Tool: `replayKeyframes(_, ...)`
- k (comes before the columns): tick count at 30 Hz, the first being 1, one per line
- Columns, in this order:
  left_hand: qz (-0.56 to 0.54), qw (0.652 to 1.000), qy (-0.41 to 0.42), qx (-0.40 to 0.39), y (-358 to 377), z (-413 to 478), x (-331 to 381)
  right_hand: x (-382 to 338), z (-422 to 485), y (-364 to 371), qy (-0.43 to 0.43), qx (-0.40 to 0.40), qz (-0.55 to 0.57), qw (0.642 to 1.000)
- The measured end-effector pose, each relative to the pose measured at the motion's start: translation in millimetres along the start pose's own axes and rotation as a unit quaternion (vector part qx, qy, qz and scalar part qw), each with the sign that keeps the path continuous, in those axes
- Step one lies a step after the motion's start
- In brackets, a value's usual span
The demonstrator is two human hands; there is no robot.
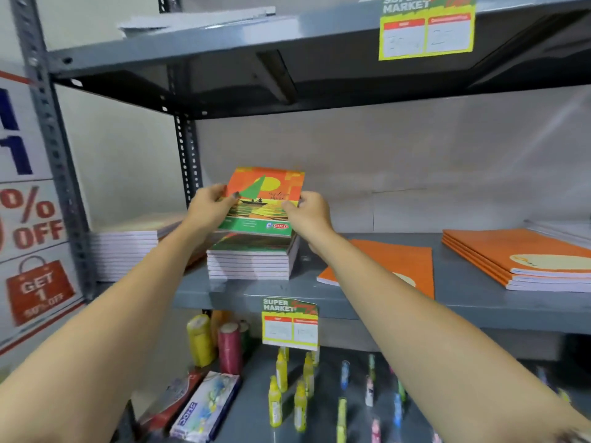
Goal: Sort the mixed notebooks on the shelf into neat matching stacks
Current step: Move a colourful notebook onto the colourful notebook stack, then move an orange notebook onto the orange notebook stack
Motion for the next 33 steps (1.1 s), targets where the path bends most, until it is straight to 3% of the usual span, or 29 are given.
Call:
replayKeyframes(8,0.111,0.986,-0.089,-0.090,25,-3,-47,36,1,20,0.078,-0.039,-0.152,0.985)
replayKeyframes(13,0.139,0.981,-0.099,-0.091,30,1,-57,48,-3,21,0.108,-0.044,-0.240,0.964)
replayKeyframes(21,0.106,0.980,-0.125,-0.111,22,6,-67,56,-2,32,0.116,-0.085,-0.158,0.977)
replayKeyframes(23,0.117,0.983,-0.114,-0.087,15,10,-53,55,1,15,0.101,-0.102,-0.191,0.971)
replayKeyframes(26,0.124,0.991,-0.046,0.012,4,16,-8,61,5,-32,0.073,-0.119,-0.313,0.939)
replayKeyframes(29,0.108,0.991,0.064,0.051,31,-3,51,87,2,-86,0.088,-0.141,-0.423,0.891)
replayKeyframes(31,0.090,0.989,0.117,0.029,69,-24,81,110,-8,-111,0.123,-0.191,-0.469,0.854)
replayKeyframes(33,0.117,0.984,0.120,-0.058,124,-43,90,131,-23,-120,0.152,-0.254,-0.485,0.823)
Point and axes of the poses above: each hand's wrist, its own z-axis towards the middle knuckle, its own y-axis out of the palm, x = y × z, the point moved 9 cm from there along z, towards the middle knuckle, and after that the axes turned 5 degrees about -y, right-handed, at the moved point
